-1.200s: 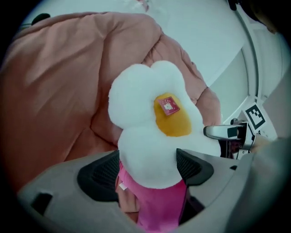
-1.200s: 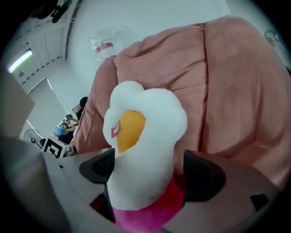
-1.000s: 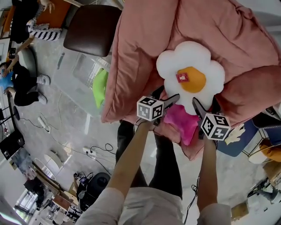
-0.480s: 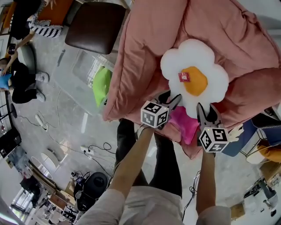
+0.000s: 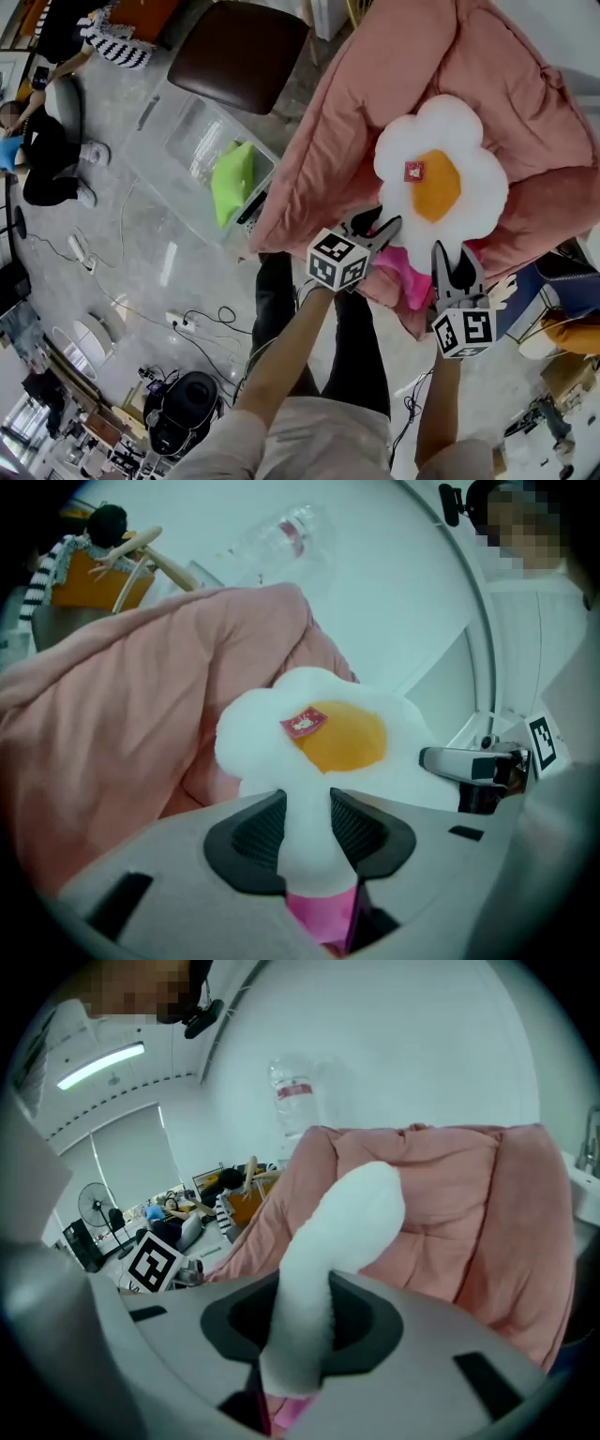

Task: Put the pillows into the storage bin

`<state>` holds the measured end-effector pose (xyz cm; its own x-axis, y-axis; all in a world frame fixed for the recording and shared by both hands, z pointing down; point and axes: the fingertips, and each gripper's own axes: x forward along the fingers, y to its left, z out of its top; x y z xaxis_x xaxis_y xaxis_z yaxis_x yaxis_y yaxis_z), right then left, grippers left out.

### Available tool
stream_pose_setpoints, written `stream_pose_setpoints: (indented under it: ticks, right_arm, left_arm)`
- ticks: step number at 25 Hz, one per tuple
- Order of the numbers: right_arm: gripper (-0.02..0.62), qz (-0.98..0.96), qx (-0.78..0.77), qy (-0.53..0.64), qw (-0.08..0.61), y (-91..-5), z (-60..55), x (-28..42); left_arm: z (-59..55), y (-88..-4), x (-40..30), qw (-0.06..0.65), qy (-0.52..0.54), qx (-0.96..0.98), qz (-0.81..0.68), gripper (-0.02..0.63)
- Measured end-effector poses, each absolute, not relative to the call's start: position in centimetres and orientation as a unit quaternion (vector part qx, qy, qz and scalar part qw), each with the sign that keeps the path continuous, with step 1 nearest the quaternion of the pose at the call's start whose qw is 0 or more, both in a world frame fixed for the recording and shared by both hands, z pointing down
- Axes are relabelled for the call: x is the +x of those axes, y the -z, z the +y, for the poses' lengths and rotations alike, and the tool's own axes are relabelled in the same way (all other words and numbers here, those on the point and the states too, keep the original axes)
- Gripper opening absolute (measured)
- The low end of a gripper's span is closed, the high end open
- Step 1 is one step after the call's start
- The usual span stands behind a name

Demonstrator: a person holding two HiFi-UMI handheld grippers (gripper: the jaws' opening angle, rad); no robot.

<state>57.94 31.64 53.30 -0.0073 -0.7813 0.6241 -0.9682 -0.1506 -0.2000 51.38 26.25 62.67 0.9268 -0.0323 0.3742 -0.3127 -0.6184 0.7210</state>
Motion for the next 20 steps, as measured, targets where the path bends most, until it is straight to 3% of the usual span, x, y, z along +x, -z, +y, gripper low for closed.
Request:
stream_pose_setpoints:
  ticks: [12,20]
  right_arm:
    - [0.100,-0.696,0.658,-0.240,0.156,-41.5,22.1,48.0]
    - [0.097,-0.744,0.616,-0.208,0.153,-40.3,18.1,38.7]
  left_arm:
    - [16.8,-51.3,42.8,0.364,-0.074,0.921,-0.118,0.146]
    - [12.9,-50.0,33.7,0.343,-0.039,0.922,-0.173,0.144]
